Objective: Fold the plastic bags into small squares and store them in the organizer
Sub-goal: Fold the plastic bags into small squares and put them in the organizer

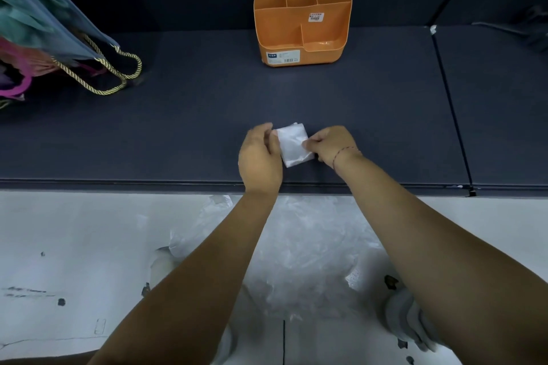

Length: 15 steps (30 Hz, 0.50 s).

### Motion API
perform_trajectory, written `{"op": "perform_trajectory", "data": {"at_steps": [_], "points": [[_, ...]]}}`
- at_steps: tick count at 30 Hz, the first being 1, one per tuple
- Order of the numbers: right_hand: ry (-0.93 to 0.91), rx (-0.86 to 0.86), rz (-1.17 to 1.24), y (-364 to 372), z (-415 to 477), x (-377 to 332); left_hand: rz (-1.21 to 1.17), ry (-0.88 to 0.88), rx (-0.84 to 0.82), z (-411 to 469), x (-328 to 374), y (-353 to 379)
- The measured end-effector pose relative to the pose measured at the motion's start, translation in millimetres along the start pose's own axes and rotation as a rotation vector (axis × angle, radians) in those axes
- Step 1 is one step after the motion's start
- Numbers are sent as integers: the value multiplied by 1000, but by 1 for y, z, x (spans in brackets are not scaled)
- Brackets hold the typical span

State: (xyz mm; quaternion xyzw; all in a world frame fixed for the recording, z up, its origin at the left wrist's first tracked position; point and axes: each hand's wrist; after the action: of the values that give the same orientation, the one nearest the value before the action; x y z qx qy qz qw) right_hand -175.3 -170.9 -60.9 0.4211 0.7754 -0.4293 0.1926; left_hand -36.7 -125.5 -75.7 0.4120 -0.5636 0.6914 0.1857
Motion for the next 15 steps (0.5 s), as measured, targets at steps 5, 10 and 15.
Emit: {"op": "perform_trajectory", "data": {"at_steps": [5,10,15], "points": [[26,0,-37,2,1,-5,265,392,-225,-8,-22,6],[0,-21,-48,2,-9,-1,295,361,-265,-10,-31,3],[-13,65,-10,12,-19,5,284,312,-281,-11,-25,2]]}}
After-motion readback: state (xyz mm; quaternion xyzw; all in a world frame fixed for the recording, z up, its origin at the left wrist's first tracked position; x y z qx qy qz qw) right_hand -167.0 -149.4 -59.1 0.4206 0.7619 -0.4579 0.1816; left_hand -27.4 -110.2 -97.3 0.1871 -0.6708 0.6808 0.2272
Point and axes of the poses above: each hand's wrist, its own z-axis towards the middle knuckle, its own y-axis out of the palm, x = y × z, and after that the axes turned 2 degrees about y, right-handed
